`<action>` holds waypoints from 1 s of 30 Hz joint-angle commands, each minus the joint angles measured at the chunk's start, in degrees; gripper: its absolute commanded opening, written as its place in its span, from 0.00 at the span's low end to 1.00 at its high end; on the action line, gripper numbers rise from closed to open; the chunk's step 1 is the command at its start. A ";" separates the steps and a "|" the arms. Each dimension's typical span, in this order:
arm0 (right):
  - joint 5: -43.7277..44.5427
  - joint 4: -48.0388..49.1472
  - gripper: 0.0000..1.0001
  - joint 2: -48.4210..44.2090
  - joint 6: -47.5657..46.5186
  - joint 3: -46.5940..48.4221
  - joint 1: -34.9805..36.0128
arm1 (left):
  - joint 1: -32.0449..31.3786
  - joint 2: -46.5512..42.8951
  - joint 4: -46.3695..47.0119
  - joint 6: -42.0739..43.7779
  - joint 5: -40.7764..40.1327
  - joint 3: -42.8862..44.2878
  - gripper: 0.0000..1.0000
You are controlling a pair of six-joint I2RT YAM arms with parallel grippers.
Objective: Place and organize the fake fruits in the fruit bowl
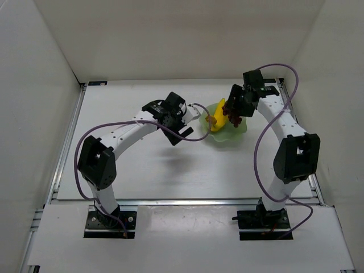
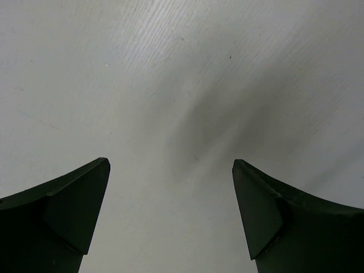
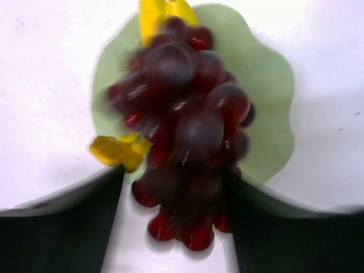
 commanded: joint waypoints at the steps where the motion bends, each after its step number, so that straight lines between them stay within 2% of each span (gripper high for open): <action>1: -0.70 -2.03 0.81 0.58 -0.34 1.32 0.14 | 0.11 -2.17 0.05 -2.42 -1.35 3.46 1.00; 2: -0.07 -2.56 0.96 0.58 -0.34 1.32 0.14 | 0.11 -2.17 0.05 -3.12 -1.87 3.46 1.00; 3: 0.54 -2.57 1.00 0.58 -0.34 1.32 0.14 | 0.11 -2.17 0.05 -3.12 -1.88 2.59 1.00; 9: 4.32 -2.57 1.00 -4.95 -1.57 0.80 0.14 | 0.11 -4.02 0.05 -5.49 -1.88 -1.71 1.00; 13: 5.12 -2.57 1.00 -11.10 -1.58 -1.48 -4.14 | 0.11 -7.70 0.58 -6.02 -3.10 -5.05 1.00; 18: 0.99 -2.57 1.00 -20.50 -1.05 -12.09 -13.02 | 0.64 -12.19 1.20 -6.02 -3.64 -9.89 1.00; 23: -1.82 -1.08 1.00 -27.97 2.11 -23.00 -22.17 | 2.84 -12.72 1.20 -7.16 -3.64 -12.17 1.00; 30: -3.22 1.47 1.00 -30.18 0.72 -32.32 -27.89 | 6.61 -15.53 3.22 -7.17 -7.41 -18.50 1.00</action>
